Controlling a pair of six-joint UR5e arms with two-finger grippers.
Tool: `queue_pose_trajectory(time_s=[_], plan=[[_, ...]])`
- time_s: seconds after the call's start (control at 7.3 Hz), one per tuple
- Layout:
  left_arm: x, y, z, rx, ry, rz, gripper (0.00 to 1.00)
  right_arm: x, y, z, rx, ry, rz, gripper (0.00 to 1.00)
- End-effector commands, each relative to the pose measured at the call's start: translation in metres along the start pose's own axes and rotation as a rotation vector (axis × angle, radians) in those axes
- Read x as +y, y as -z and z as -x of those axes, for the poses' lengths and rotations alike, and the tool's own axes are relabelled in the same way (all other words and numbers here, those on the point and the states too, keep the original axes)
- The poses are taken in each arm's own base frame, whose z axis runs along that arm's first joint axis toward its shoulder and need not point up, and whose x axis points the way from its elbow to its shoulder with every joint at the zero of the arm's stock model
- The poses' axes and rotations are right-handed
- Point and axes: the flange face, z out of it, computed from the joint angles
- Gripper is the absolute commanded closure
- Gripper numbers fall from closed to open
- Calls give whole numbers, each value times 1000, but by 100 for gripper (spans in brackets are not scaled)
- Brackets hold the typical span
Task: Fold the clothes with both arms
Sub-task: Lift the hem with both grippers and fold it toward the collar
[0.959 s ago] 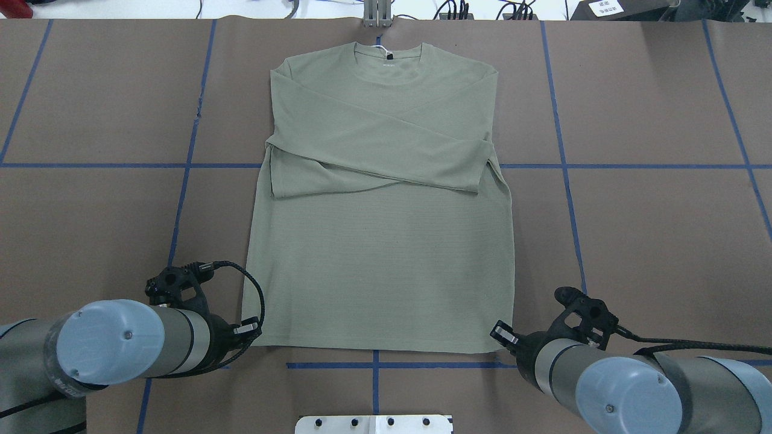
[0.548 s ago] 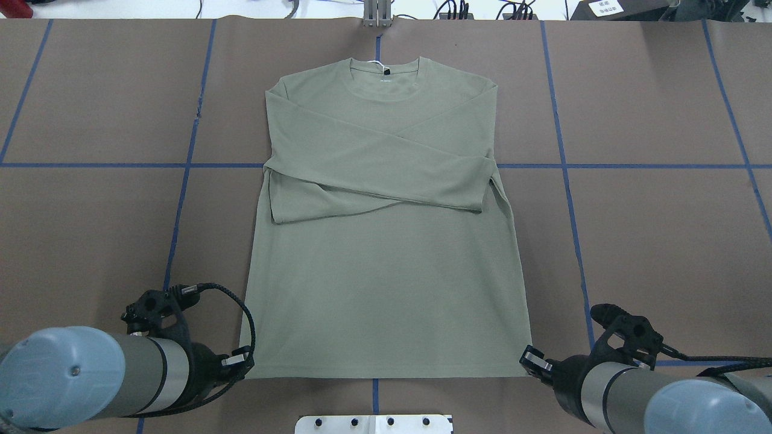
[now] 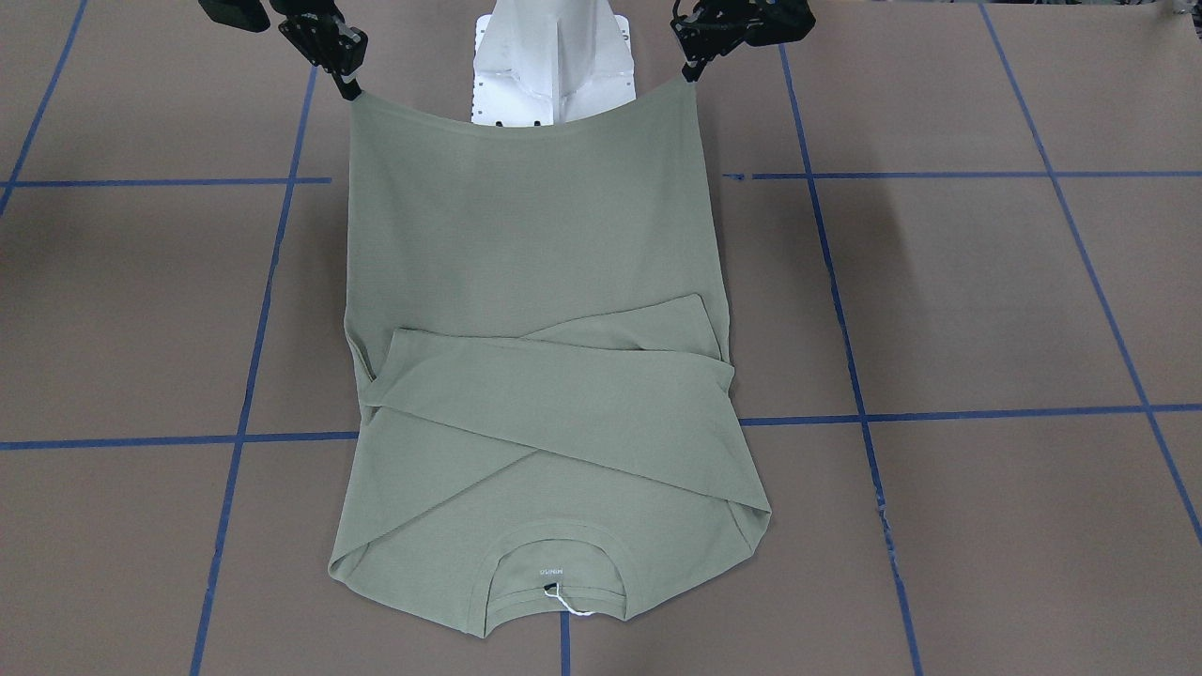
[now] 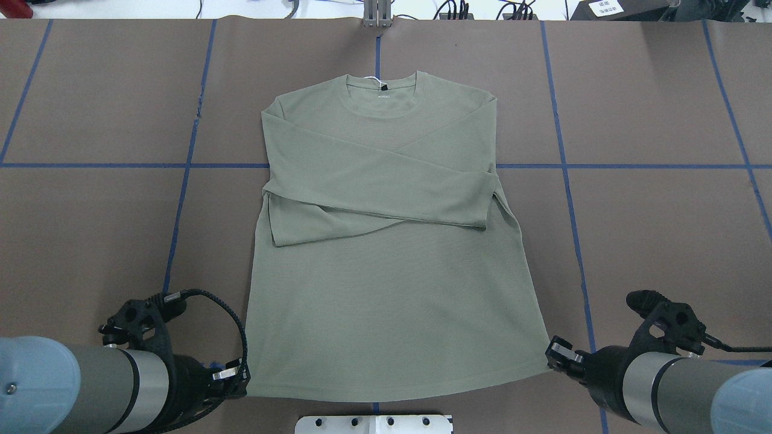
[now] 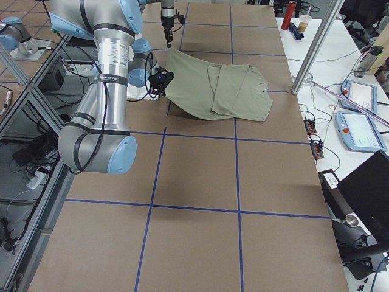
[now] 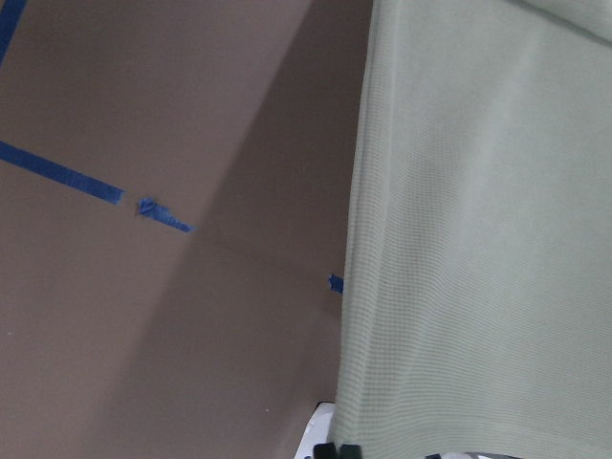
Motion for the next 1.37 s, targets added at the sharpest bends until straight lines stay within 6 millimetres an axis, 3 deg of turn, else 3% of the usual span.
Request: queue_pose_trajectory(time_s=[0.0, 0.27, 0.41, 0.69, 0.82, 0.96, 1.1, 1.23], plan=[[-49, 4, -25, 33, -156, -101, 100, -39, -25, 48, -16, 112, -119, 100], [-134, -30, -71, -9, -209, -241, 100, -119, -60, 113, 63, 176, -175, 100], [-177, -45, -87, -42, -206, -294, 100, -167, -73, 131, 99, 209, -183, 100], [-255, -44, -94, -56, -232, -389, 100, -236, -96, 178, 141, 218, -252, 100], [-292, -53, -86, -46, -238, -425, 100, -264, -112, 199, 175, 217, -273, 100], [-322, -45, -95, -29, -229, -463, 100, -292, -124, 212, 214, 232, -288, 100], [-339, -46, -110, -36, -224, -480, 100, -308, -135, 233, 237, 221, -298, 100], [-361, -67, -127, -57, -211, -499, 100, -313, -148, 253, 255, 217, -296, 100]])
